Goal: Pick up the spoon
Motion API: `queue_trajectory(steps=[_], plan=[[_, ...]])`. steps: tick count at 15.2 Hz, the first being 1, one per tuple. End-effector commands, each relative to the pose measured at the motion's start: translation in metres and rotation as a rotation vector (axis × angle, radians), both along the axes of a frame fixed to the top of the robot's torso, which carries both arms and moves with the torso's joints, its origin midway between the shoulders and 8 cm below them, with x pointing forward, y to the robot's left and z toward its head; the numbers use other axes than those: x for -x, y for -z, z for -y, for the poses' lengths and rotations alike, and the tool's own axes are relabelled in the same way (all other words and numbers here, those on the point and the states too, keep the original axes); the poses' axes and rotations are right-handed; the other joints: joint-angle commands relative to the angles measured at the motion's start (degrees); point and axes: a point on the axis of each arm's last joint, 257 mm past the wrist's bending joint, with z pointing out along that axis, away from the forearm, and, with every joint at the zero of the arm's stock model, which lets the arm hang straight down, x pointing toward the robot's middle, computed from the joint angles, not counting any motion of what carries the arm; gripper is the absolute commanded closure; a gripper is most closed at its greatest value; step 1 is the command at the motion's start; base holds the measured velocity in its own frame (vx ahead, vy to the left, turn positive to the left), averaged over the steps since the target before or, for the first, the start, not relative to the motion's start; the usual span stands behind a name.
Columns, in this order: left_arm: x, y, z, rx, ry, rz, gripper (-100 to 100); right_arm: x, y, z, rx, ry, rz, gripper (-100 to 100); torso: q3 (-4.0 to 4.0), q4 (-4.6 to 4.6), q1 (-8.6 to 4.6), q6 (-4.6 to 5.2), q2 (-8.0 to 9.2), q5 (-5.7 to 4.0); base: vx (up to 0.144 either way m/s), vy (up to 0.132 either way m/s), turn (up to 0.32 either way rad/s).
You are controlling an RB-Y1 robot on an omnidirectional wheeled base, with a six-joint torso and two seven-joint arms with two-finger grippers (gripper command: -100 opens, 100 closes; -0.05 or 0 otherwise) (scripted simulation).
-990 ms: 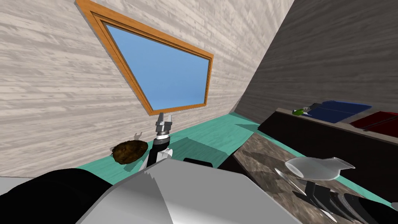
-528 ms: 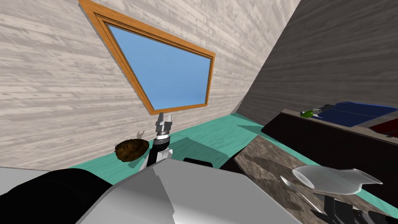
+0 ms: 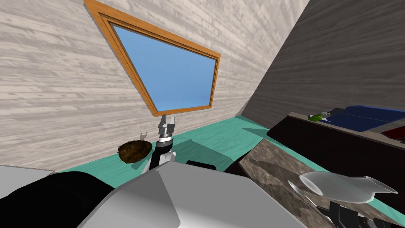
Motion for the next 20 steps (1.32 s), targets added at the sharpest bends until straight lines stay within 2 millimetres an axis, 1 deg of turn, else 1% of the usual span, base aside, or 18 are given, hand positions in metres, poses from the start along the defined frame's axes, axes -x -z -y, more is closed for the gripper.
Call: queue_trajectory(steps=[1, 2, 3, 4, 5, 6, 7, 8, 10, 12, 14, 16, 17, 18, 20], plan=[[0.000, 0.000, 0.000, 0.000, 0.000, 0.000, 0, -0.006, -0.010, 0.001, 0.001, -0.007, 0.000, 100, 0.00, 0.00, 0.00, 0.00, 0.00, 0.00, -0.006, 0.010, -0.074], [0.000, 0.000, 0.000, 0.000, 0.000, 0.000, 0, -0.009, -0.017, 0.002, 0.000, -0.013, -0.001, 100, 0.00, 0.00, -0.01, 0.02, 0.00, 0.01, -0.011, 0.015, -0.122], [0.000, 0.000, 0.000, 0.000, 0.000, 0.000, 0, -0.005, -0.009, 0.001, 0.003, -0.007, 0.000, 100, 0.01, 0.00, -0.01, 0.03, 0.01, 0.01, -0.007, 0.010, -0.047], [0.000, 0.000, 0.000, 0.000, 0.000, 0.000, 0, -0.003, -0.027, 0.021, 0.050, -0.001, -0.007, -100, 0.01, 0.00, -0.03, 0.01, 0.01, -0.01, 0.011, -0.021, -0.001], [0.000, 0.000, 0.000, 0.000, 0.000, 0.000, 0, -0.003, -0.027, 0.021, 0.050, -0.001, -0.007, -100, -0.02, 0.00, -0.12, 0.00, -0.03, -0.01, 0.016, -0.039, 0.005], [0.000, 0.000, 0.000, 0.000, 0.000, 0.000, 0, 0.000, -0.031, 0.026, 0.061, 0.002, -0.013, -100, -0.03, -0.01, -0.19, 0.00, -0.06, -0.03, 0.004, -0.030, -0.001], [0.000, 0.000, 0.000, 0.000, 0.000, 0.000, 0, 0.009, -0.042, 0.040, 0.094, 0.011, -0.030, -100, -0.03, -0.01, -0.20, 0.00, -0.05, -0.02, -0.019, -0.008, -0.014], [0.000, 0.000, 0.000, 0.000, 0.000, 0.000, 0, 0.012, -0.046, 0.045, 0.106, 0.015, -0.036, -100, -0.01, -0.01, -0.16, 0.01, 0.00, -0.03, -0.026, 0.008, -0.020], [0.000, 0.000, 0.000, 0.000, 0.000, 0.000, 0, 0.012, -0.046, 0.045, 0.106, 0.015, -0.036, -100, 0.03, 0.01, -0.07, 0.01, 0.05, -0.01, -0.017, 0.012, -0.013], [0.000, 0.000, 0.000, 0.000, 0.000, 0.000, 0, 0.025, -0.062, 0.065, 0.157, 0.033, -0.056, -100, 0.02, 0.01, -0.04, 0.01, 0.04, 0.00, -0.011, 0.013, -0.010], [0.000, 0.000, 0.000, 0.000, 0.000, 0.000, 0, 0.036, -0.073, 0.082, 0.206, 0.055, -0.066, -100, 0.02, 0.01, -0.01, 0.03, 0.03, 0.00, 0.000, 0.025, -0.040], [0.000, 0.000, 0.000, 0.000, 0.000, 0.000, 0, 0.037, -0.069, 0.084, 0.215, 0.064, -0.055, -100, -0.02, -0.01, 0.05, 0.02, -0.04, 0.01, 0.022, 0.040, -0.042], [0.000, 0.000, 0.000, 0.000, 0.000, 0.000, 0, 0.034, -0.063, 0.081, 0.208, 0.064, -0.048, -100, -0.04, -0.02, 0.07, 0.01, -0.08, 0.00, 0.028, 0.045, -0.028], [0.000, 0.000, 0.000, 0.000, 0.000, 0.000, 0, 0.026, -0.051, 0.070, 0.182, 0.055, -0.032, -100, -0.06, -0.02, 0.09, 0.00, -0.11, 0.00, 0.024, 0.048, -0.018], [0.000, 0.000, 0.000, 0.000, 0.000, 0.000, 0, 0.022, -0.045, 0.064, 0.168, 0.048, -0.026, -100, -0.07, -0.03, 0.08, -0.02, -0.11, -0.01, 0.007, 0.029, 0.003]])
